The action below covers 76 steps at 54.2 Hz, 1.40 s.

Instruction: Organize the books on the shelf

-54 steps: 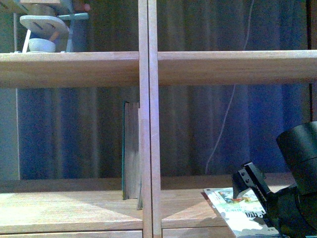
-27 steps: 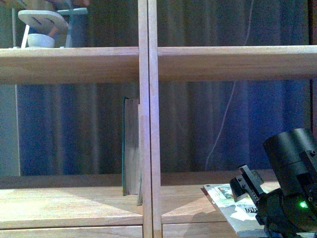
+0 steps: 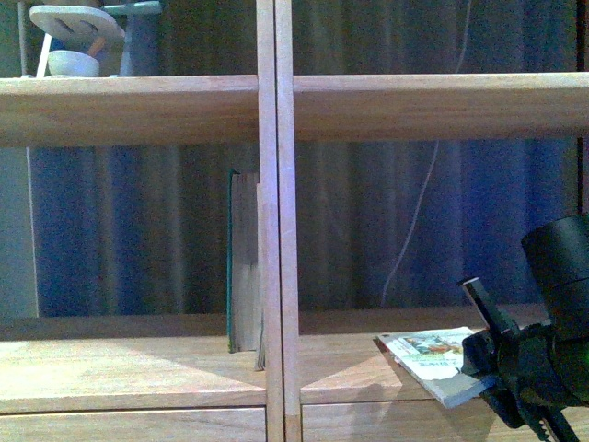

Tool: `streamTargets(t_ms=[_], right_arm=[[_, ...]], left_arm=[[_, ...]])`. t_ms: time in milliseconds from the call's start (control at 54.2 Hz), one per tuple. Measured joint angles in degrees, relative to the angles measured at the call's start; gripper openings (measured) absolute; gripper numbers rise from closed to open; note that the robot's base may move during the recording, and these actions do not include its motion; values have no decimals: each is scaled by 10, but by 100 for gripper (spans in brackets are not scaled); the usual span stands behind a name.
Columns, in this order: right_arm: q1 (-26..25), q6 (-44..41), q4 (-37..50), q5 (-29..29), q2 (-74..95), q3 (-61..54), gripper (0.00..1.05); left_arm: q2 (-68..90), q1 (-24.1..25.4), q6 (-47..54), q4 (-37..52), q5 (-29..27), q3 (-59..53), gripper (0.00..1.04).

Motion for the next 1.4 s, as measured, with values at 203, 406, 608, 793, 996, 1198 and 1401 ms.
streamTargets(t_ms=[203, 406, 608, 793, 996, 1198, 1401], right_arm=[[-18, -47, 16, -28, -69, -53, 7], [-32, -119, 19, -89, -156, -80, 7], [-36, -172, 28, -203, -275, -106, 7], [-17, -191, 28, -256, -341, -123, 7], [9, -199, 36, -282, -386, -132, 7], [49, -201, 45, -275, -382, -123, 7], [111, -221, 43, -254, -352, -89, 7]], left_arm=[[0, 0, 0, 0, 0, 0, 97], [0, 0, 0, 0, 0, 0, 97], [0, 0, 0, 0, 0, 0, 97], [0, 0, 0, 0, 0, 0, 97], [0, 0, 0, 0, 0, 0, 97], [0, 0, 0, 0, 0, 0, 97], [160, 47, -195, 240, 173, 5, 97]])
